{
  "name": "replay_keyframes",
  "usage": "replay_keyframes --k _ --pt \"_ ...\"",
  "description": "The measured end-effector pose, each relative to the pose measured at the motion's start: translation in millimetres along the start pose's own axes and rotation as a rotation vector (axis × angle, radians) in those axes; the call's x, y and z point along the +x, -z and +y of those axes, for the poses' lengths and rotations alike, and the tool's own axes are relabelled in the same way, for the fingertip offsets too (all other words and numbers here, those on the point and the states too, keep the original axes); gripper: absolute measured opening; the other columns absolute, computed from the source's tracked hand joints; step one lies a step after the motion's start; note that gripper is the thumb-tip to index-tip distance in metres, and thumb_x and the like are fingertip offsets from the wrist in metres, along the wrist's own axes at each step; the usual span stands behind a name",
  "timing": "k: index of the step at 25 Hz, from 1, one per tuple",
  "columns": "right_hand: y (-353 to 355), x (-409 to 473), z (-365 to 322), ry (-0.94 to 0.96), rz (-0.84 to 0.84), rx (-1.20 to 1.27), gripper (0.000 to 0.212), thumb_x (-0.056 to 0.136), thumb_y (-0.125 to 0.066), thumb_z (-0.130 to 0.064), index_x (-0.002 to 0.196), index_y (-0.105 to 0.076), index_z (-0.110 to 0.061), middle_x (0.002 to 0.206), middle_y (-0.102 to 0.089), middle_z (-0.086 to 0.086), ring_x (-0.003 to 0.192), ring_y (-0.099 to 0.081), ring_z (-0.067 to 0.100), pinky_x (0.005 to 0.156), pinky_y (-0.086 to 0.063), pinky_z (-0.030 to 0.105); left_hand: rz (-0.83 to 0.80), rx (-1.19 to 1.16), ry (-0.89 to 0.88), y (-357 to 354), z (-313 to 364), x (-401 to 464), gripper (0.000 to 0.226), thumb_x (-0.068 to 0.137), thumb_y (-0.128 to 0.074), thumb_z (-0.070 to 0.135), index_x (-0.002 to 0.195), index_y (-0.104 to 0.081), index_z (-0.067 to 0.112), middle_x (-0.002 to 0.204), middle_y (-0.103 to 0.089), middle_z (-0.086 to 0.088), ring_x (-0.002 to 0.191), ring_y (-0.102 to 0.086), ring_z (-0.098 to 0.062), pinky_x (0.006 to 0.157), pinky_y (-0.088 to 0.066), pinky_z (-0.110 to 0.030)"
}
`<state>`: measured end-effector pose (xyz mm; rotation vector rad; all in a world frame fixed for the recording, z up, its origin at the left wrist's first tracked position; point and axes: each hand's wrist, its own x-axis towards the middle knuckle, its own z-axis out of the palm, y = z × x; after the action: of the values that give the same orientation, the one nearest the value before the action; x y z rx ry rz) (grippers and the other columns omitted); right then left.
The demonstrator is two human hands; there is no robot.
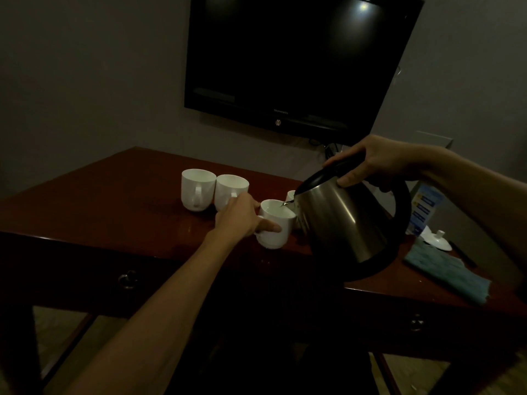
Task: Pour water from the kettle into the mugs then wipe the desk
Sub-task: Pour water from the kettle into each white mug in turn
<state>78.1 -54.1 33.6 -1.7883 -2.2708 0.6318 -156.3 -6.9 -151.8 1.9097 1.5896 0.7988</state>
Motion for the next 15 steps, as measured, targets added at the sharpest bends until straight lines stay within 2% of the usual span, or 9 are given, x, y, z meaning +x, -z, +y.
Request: replay_keyframes --k 5,8,12,15 --pt "1.3 1.3 -1.1 0.003 -0.013 -0.01 0.062 0.07 -0.077 -0.031 0.129 -0.06 -0.038 0.081 -0.054 0.019 0.052 -0.043 0.018 0.041 -0.042 0.02 -0.013 -0.017 0.005 0.7 0.3 0.7 0.061 0.068 -0.086 0.046 0.116 -0.068 0.013 0.095 -0.073 -0.002 0.091 -0.069 -0.016 0.083 -0.056 -0.041" --pt "0.8 1.8 -0.6 0.003 -0.013 0.002 0.064 0.068 -0.078 -0.031 0.13 -0.061 -0.036 0.082 -0.053 0.019 0.051 -0.043 0.017 0.041 -0.042 0.02 0.001 -0.015 -0.008 0.9 -0.7 -1.2 0.06 0.068 -0.086 0.047 0.113 -0.068 0.012 0.093 -0.074 -0.003 0.092 -0.069 -0.016 0.083 -0.056 -0.041" --pt "1.5 2.4 -0.6 -0.002 -0.009 -0.001 0.063 0.067 -0.078 -0.031 0.128 -0.061 -0.037 0.071 -0.053 0.011 0.048 -0.043 0.014 0.041 -0.042 0.021 -0.007 -0.022 -0.003 0.8 -1.0 -0.6 0.063 0.067 -0.087 0.047 0.115 -0.068 0.011 0.094 -0.074 -0.003 0.092 -0.07 -0.016 0.086 -0.056 -0.044" --pt "1.0 1.7 -1.9 0.004 -0.012 -0.002 0.063 0.067 -0.077 -0.031 0.128 -0.061 -0.037 0.073 -0.053 0.013 0.049 -0.042 0.014 0.04 -0.041 0.02 -0.004 -0.015 0.001 1.0 -0.1 -0.5 0.062 0.068 -0.087 0.046 0.115 -0.067 0.012 0.097 -0.074 -0.004 0.094 -0.069 -0.017 0.081 -0.055 -0.038"
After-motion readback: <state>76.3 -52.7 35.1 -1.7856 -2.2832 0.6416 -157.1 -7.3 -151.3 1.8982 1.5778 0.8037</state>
